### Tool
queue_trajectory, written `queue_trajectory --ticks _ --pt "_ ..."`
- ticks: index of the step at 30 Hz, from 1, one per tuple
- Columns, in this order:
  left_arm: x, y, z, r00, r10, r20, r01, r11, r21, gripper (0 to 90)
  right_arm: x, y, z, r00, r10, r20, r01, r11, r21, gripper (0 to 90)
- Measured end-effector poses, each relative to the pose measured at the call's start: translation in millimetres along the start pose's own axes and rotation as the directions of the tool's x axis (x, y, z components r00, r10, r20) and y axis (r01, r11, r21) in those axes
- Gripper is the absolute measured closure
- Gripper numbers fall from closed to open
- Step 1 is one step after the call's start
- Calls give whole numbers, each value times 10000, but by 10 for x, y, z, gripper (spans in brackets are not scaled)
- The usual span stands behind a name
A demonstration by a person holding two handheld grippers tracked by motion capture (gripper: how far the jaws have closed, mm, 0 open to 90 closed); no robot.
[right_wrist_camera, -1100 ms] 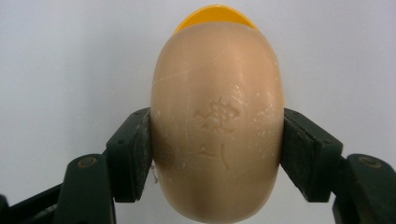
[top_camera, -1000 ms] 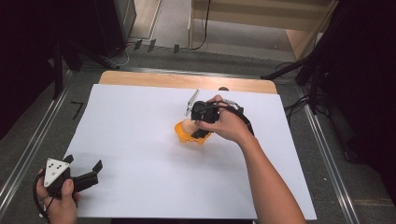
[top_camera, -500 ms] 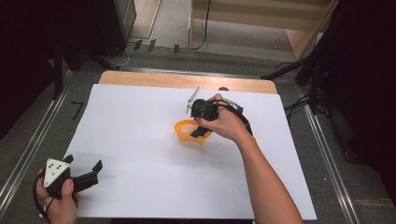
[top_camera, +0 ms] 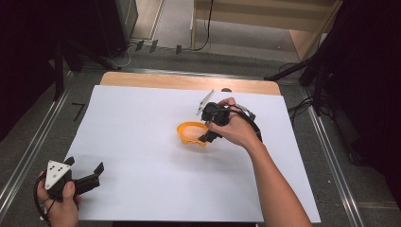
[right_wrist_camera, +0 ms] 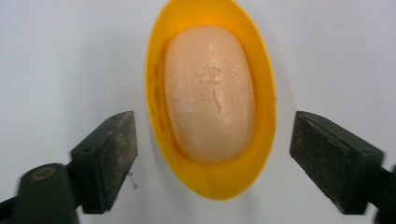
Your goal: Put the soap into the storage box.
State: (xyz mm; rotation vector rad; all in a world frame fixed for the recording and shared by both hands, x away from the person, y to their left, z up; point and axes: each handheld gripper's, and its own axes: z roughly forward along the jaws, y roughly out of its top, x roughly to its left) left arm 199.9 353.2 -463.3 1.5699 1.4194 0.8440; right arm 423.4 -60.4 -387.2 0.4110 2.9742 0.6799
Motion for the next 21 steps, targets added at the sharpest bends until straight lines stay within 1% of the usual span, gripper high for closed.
queue_trajectory --ticks 1,2,3,4,5,6,7,9,11,13,14,16,18,19,21 --pt "-2 0 1 10000 -3 -7 3 10000 -1 0 19 -60 -14 9993 172 344 -162 9995 -283 81" --pt "-2 0 1 10000 -3 -7 3 10000 -1 0 19 -60 -14 9993 172 344 -162 9995 -283 81" --pt "-1 0 1 10000 1 2 -1 10000 -1 0 29 -87 -18 9987 307 399 -294 9990 -326 0" --pt "-2 0 0 10000 5 -12 -5 10000 3 0 38 -116 -22 9979 426 486 -411 9986 -323 0" --pt "-3 1 -1 10000 10 -24 -10 10000 21 0 53 -181 -39 9959 632 653 -591 9963 -626 0" --pt "-3 0 1 10000 8 -20 -8 10000 9 0 53 -181 -39 9959 632 653 -591 9963 -626 0" --pt "-4 0 1 10000 15 -27 -15 10000 12 0 58 -212 -50 9958 707 575 -669 9956 -663 0" --pt "-4 1 2 10000 42 -29 -42 10000 16 0 78 -267 -74 9945 877 581 -830 9934 -788 0" --pt "-4 1 3 10000 58 -32 -58 10000 25 0 89 -323 -92 9938 1017 450 -974 9912 -900 0" --pt "-6 1 4 10000 46 -27 -46 10000 15 0 107 -375 -104 9929 1097 468 -1052 9904 -891 0" --pt "-6 1 4 10000 51 -35 -51 10000 27 0 118 -404 -113 9909 1252 503 -1201 9883 -937 0" --pt "-6 1 4 10000 58 -28 -58 10000 42 0 136 -463 -123 9891 1409 419 -1354 9842 -1142 0" --pt "-7 0 3 10000 53 -30 -53 10000 23 0 152 -522 -127 9886 1458 379 -1404 9829 -1195 0" --pt "-7 1 2 10000 46 -28 -46 10000 18 0 163 -589 -127 9862 1618 347 -1558 9786 -1343 0" --pt "-7 0 3 10000 48 -27 -48 10000 20 0 169 -623 -130 9850 1696 328 -1640 9777 -1311 0"
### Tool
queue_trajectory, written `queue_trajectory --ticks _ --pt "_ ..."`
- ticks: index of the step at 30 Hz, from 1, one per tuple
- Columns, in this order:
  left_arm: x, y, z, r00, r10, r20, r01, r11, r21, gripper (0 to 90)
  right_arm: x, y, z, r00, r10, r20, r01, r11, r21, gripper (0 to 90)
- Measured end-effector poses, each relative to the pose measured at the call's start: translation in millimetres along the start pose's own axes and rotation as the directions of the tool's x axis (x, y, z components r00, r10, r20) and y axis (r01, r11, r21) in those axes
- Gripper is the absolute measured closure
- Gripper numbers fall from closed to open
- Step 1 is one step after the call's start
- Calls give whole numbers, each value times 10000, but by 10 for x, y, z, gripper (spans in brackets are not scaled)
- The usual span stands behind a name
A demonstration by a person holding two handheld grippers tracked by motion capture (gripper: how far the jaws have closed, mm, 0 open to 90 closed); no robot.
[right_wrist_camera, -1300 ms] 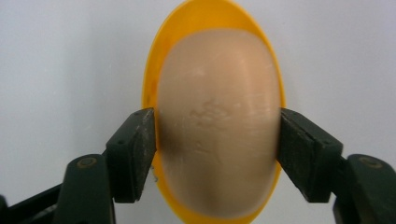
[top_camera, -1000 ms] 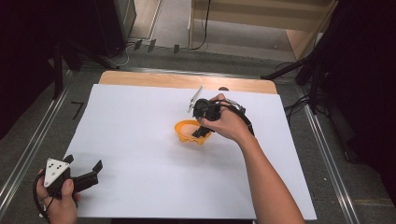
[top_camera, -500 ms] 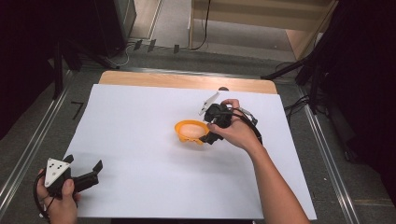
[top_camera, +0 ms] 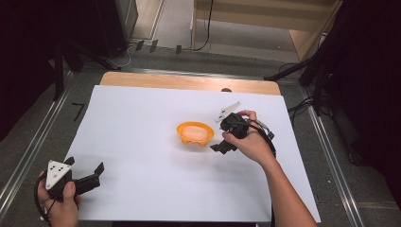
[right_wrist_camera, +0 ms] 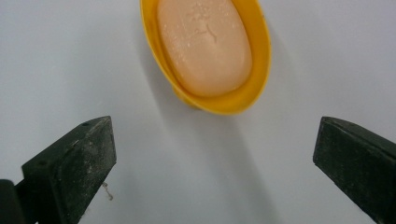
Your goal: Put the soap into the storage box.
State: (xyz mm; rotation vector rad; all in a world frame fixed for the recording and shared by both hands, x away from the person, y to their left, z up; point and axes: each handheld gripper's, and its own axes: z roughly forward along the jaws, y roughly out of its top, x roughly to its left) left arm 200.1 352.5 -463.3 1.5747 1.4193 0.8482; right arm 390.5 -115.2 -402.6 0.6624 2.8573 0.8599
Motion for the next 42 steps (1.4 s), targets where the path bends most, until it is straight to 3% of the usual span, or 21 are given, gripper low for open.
queue_trajectory --ticks 8,12,18,19,32,42 --pt "-3 0 0 10000 2 -14 -2 10000 4 0 -12 -269 -62 9962 837 257 -822 9951 -552 0" --pt "-7 0 2 10000 5 -35 -5 10000 -3 0 -1 -407 -81 9936 1021 485 -978 9917 -835 0" --pt "-9 0 3 10000 22 -56 -22 10000 1 0 16 -632 -98 9903 1302 476 -1237 9849 -1211 0" --pt "-10 0 4 10000 25 -71 -25 10000 2 0 29 -701 -109 9880 1504 339 -1442 9794 -1414 0" --pt "-10 0 3 10000 34 -86 -34 10000 2 0 136 -1058 -166 9814 1846 531 -1705 9646 -2013 0" --pt "-11 0 1 9999 51 -110 -51 10000 -7 0 183 -1354 -202 9712 2318 559 -2077 9377 -2785 0"
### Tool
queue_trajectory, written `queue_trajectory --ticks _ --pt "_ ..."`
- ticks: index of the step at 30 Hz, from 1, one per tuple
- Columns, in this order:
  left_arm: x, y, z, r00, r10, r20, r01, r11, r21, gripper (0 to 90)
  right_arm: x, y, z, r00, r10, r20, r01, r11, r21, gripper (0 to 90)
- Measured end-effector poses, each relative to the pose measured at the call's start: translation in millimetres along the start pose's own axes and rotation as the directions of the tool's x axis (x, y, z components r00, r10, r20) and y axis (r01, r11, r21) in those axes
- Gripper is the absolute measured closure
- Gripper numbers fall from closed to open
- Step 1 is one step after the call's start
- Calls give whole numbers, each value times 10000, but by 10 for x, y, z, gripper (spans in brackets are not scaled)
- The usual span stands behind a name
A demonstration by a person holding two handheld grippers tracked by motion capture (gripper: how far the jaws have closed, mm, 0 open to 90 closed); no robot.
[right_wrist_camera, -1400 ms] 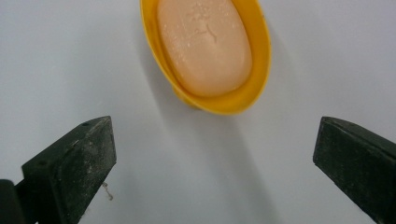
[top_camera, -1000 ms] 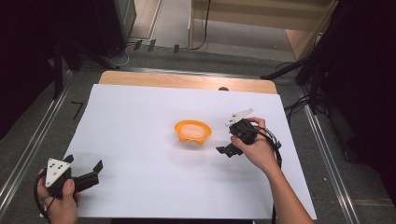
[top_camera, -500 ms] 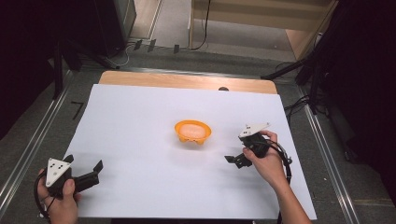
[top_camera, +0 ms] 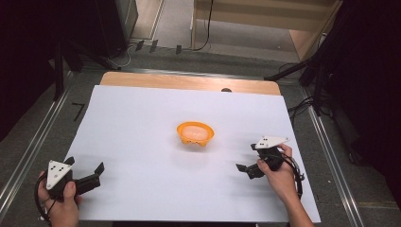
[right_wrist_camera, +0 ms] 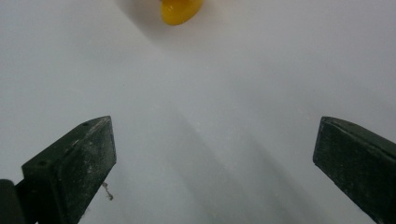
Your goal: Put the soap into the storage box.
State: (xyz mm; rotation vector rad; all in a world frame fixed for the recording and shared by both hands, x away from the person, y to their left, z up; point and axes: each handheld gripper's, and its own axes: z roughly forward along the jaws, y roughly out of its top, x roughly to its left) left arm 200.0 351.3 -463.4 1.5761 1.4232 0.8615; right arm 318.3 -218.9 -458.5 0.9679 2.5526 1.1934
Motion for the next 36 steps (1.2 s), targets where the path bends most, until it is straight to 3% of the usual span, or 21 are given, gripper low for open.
queue_trajectory --ticks 14,24,36 --pt "-1 0 -2 10000 18 -12 -18 10000 11 0 33 -342 -206 9991 338 270 -324 9983 -493 0" --pt "0 -2 -4 10000 6 -23 -6 10000 -29 0 8 -613 -391 9939 1010 445 -966 9912 -906 0" --pt "-1 -2 -4 10000 -5 -50 5 10000 -32 0 -18 -893 -613 9888 1280 773 -1188 9864 -1135 0"
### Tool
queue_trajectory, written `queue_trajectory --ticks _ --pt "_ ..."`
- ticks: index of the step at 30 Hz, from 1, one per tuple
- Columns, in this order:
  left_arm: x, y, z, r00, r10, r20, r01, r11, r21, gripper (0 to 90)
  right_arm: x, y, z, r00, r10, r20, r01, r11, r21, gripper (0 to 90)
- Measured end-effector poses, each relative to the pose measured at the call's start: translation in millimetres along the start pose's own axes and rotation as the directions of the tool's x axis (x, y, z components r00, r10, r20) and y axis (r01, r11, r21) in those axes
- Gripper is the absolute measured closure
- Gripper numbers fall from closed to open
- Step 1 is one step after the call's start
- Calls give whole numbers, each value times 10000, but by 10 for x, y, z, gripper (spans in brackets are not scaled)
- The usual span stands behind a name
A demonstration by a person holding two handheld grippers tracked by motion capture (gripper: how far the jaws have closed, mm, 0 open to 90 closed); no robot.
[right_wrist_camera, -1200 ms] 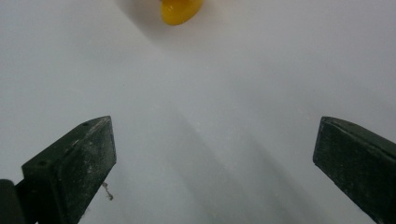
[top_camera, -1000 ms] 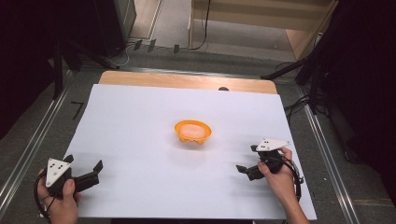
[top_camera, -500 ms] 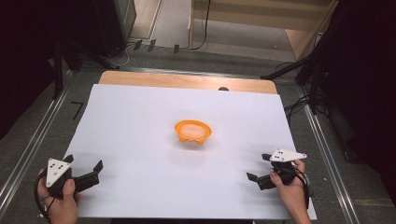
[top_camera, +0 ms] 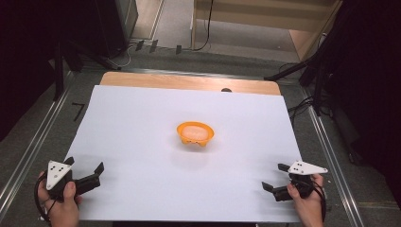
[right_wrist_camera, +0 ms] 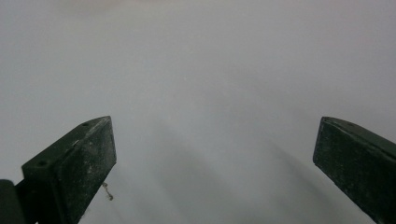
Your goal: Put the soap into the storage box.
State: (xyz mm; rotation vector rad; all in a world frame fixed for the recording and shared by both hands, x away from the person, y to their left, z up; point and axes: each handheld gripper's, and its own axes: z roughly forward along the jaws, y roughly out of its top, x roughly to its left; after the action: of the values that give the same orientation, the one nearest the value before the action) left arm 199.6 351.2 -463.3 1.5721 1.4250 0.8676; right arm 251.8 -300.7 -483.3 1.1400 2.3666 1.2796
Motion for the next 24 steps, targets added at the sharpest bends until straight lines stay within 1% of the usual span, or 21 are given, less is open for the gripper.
queue_trajectory --ticks 6,10,11,17,20,21,24 --pt "2 0 -2 10000 21 2 -21 10000 3 0 -57 -113 -132 9994 219 264 -215 9996 -176 0" --pt "2 0 -2 10000 20 -1 -20 10000 4 0 -129 -186 -231 9982 352 480 -336 9989 -330 0" --pt "2 0 -2 10000 19 2 -19 10000 4 0 -149 -202 -256 9978 405 518 -382 9983 -445 0" --pt "8 1 -3 10000 -13 20 13 10000 15 0 -207 -293 -392 9946 614 839 -558 9962 -674 0" --pt "10 1 -5 10000 -25 39 25 10000 15 0 -236 -343 -459 9921 837 932 -757 9934 -859 0" --pt "10 1 -4 10000 -38 36 38 10000 14 0 -245 -359 -484 9913 846 1012 -760 9934 -864 0" --pt "10 2 -3 10000 -46 32 45 10000 22 0 -262 -418 -543 9892 1022 1051 -917 9907 -1004 0"
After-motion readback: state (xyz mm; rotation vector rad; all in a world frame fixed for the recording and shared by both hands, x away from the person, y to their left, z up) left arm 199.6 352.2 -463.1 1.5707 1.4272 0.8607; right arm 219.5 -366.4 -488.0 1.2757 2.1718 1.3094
